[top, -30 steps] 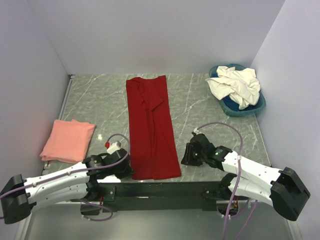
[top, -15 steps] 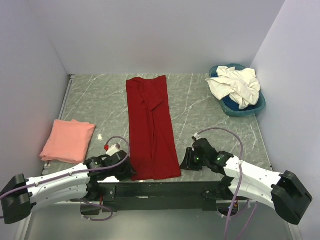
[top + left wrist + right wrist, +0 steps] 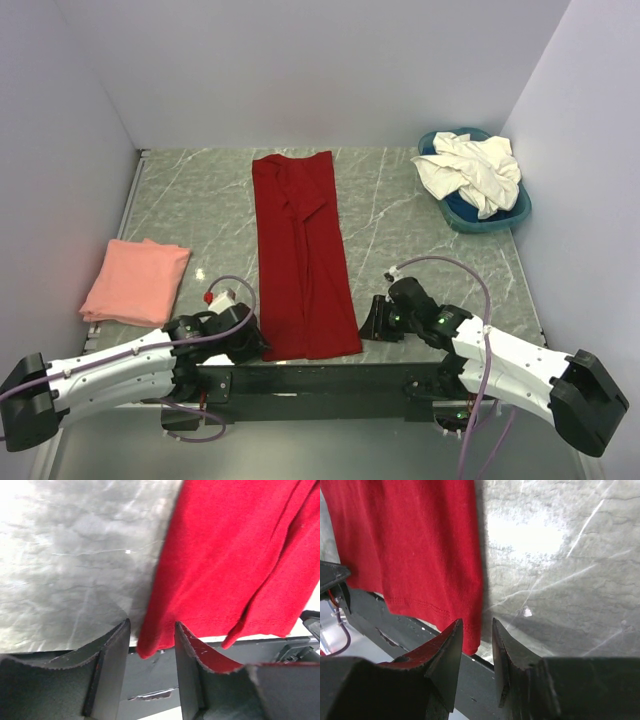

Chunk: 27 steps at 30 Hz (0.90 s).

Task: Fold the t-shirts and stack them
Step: Fold the tshirt

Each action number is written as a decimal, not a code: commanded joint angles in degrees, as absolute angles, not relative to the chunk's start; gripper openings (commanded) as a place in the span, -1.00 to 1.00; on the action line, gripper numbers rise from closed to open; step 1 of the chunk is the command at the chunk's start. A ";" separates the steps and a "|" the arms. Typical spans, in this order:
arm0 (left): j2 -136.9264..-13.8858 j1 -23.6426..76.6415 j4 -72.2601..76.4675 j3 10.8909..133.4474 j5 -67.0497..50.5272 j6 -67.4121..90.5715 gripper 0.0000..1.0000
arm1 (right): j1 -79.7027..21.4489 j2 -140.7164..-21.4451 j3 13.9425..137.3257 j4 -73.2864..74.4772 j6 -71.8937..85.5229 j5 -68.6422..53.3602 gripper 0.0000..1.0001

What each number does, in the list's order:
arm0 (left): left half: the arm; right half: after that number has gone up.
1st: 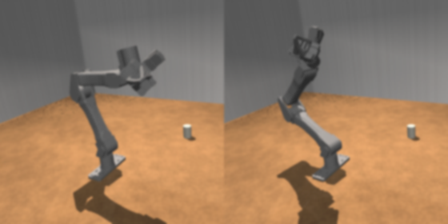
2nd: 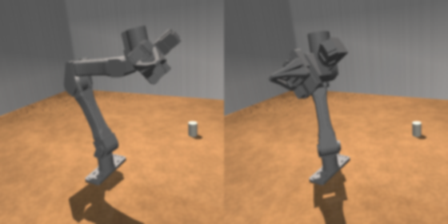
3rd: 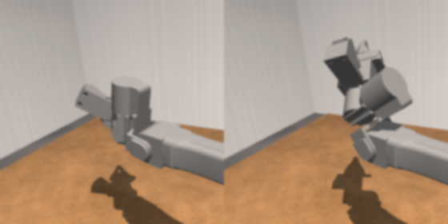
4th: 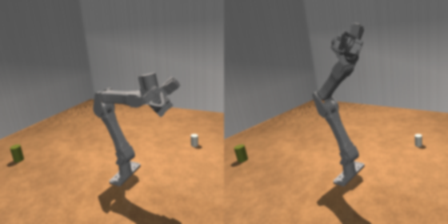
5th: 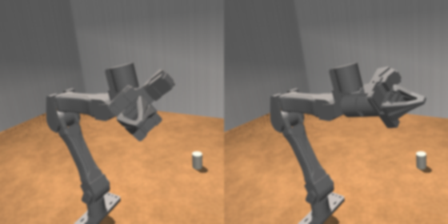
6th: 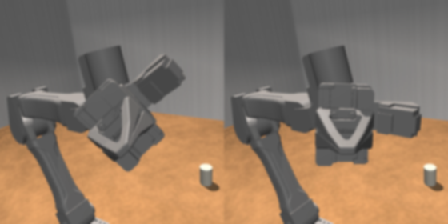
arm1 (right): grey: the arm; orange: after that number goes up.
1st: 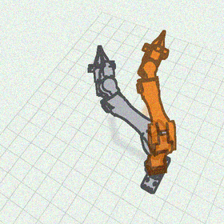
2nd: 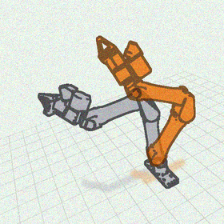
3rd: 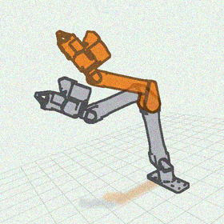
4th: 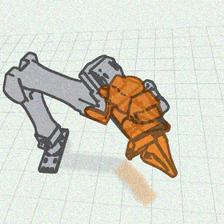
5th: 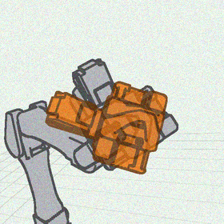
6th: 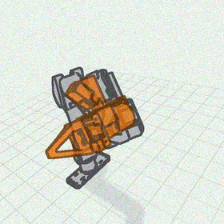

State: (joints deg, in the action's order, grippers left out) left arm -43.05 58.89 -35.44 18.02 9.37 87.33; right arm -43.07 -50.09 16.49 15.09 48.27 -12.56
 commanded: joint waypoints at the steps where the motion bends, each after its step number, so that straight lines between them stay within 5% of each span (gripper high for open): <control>1: -42.36 59.33 -42.10 18.99 11.07 87.98 -0.08 | -42.80 -50.45 15.83 12.92 47.37 -14.15 -0.25; 10: -47.02 59.50 -38.07 18.54 9.76 86.05 -0.14 | -42.80 -51.50 13.01 9.93 47.02 -16.08 -0.26; 18: -51.85 59.94 -34.81 18.37 8.53 84.99 -0.40 | -43.15 -50.89 12.57 10.10 47.20 -16.70 -0.27; 27: -52.13 60.29 -35.42 18.28 8.26 84.99 -0.40 | -45.52 -54.31 13.09 8.62 47.37 -17.31 -0.27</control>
